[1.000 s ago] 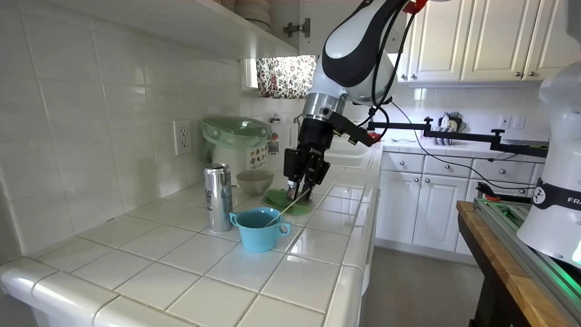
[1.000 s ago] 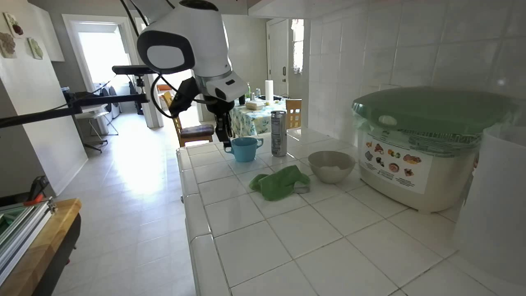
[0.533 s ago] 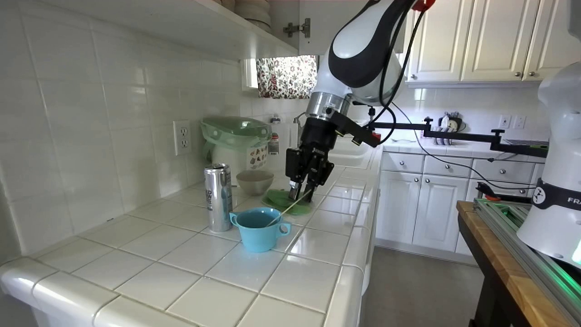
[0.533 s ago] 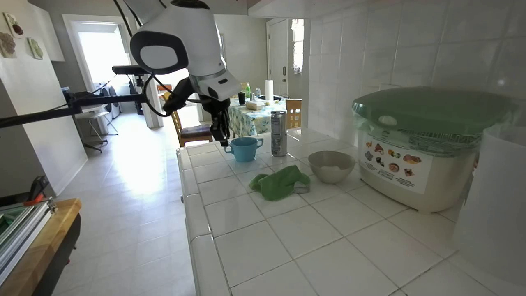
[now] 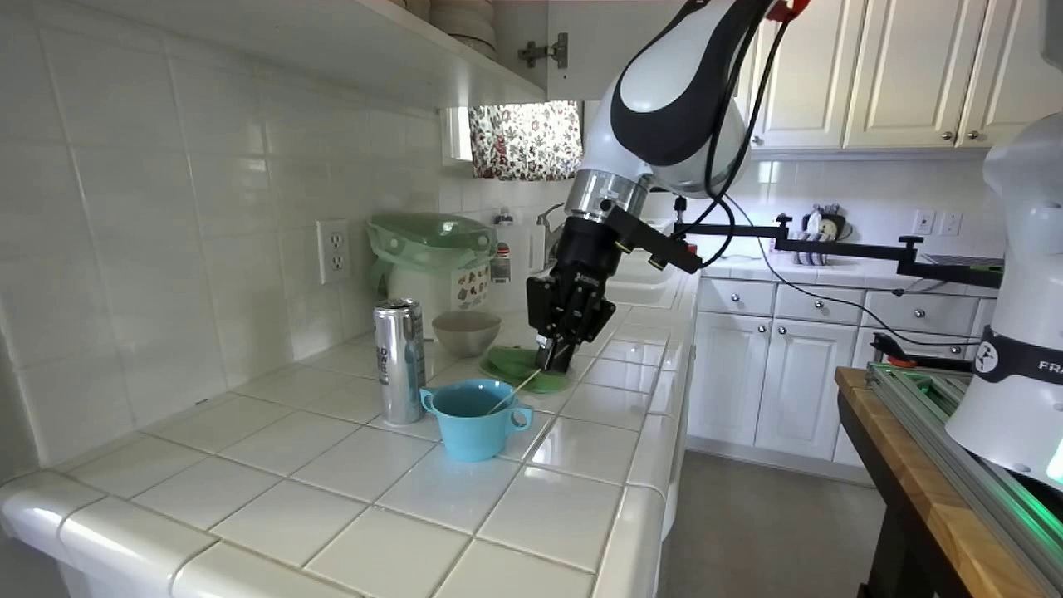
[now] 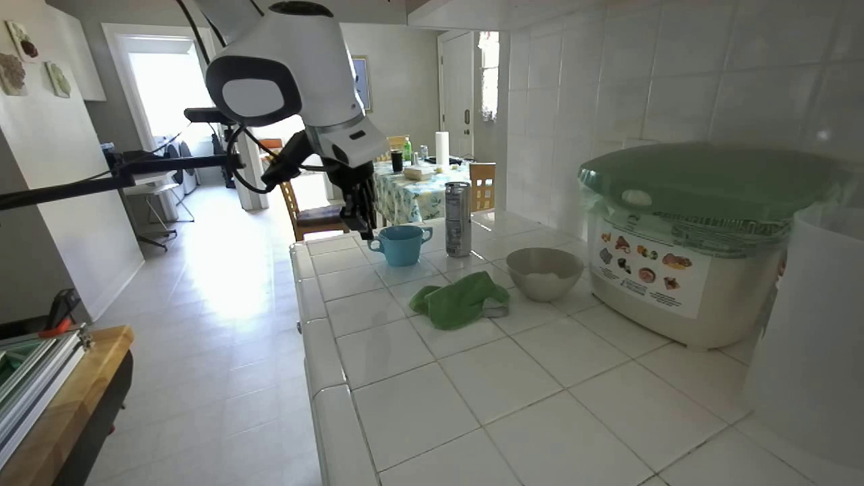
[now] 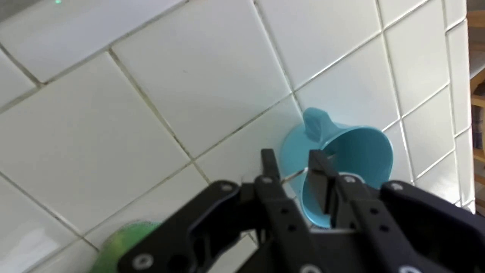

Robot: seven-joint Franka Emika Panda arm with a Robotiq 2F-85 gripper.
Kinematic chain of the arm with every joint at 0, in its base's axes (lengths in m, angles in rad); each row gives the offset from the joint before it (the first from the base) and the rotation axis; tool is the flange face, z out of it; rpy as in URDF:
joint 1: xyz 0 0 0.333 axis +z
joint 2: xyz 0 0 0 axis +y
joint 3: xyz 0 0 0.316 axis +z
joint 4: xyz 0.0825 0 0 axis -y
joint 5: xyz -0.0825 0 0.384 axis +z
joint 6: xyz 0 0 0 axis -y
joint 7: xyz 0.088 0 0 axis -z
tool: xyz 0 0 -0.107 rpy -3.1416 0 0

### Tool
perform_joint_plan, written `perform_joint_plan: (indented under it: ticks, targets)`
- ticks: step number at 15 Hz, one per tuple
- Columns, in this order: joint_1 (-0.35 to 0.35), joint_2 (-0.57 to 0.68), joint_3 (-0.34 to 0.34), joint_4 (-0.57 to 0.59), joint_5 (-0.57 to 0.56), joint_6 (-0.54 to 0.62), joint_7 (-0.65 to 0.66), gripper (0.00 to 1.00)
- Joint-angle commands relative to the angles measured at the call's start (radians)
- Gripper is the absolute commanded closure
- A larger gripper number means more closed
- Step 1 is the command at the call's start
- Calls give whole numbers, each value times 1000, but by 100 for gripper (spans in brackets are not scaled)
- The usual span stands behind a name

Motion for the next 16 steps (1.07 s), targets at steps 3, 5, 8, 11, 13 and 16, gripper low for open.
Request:
perform_joint_plan:
  ticks: [3, 5, 8, 11, 13, 16]
  targets:
    - [13, -15, -8, -15, -25, 29, 43, 100]
    - [16, -15, -11, -14, -37, 34, 49, 99]
    - [8, -14, -17, -1, -59, 7, 35, 99]
    - [-8, -6, -19, 30, -93, -46, 2, 99]
    - [-18, -8, -24, 58, -123, -101, -13, 99]
    - [-26, -15, -48, 110, -204, -194, -6, 99]
